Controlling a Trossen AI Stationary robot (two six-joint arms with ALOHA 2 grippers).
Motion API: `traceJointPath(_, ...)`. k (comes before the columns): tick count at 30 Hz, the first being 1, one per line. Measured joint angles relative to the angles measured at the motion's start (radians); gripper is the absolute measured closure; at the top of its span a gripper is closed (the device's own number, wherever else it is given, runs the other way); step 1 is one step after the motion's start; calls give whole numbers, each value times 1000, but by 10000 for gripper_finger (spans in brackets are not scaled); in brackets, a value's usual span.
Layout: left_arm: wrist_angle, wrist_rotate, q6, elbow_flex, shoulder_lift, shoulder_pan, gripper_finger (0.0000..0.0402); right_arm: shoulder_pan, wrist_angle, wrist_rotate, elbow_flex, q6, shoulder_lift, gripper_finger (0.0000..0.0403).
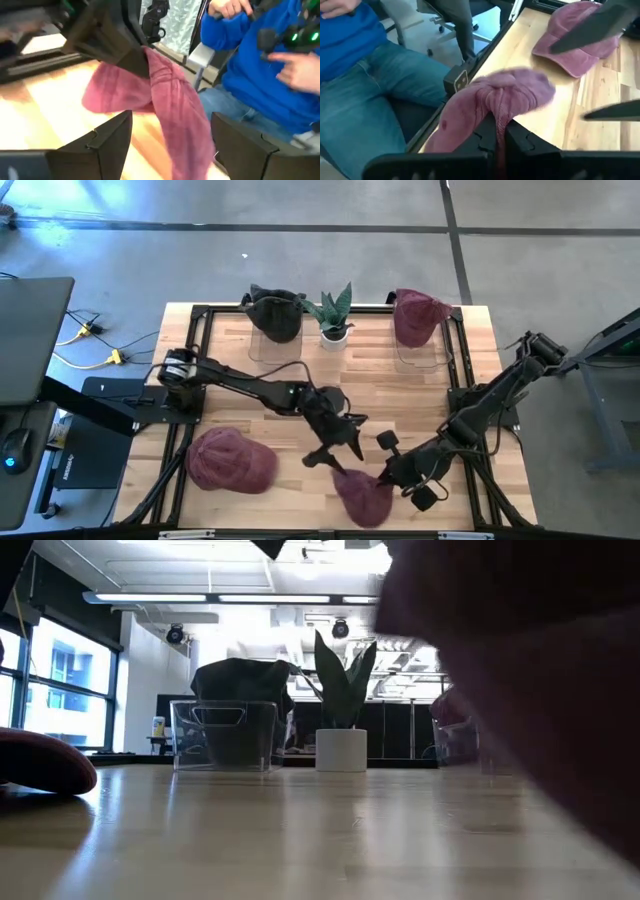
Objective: Pick & Place hat
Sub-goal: Put the top red cap into the right transparent bin
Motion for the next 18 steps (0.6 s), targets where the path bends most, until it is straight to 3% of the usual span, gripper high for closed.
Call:
traceJointPath(10,159,105,-308,-3,132,-12,137,0,-48,89,0,13,0,400)
traceJointPath(14,209,125,-326,3,142,-14,137,0,-95,134,0,80,0,397)
traceJointPath(18,280,223,-392,-2,151,-12,137,0,-157,186,0,145,-13,400)
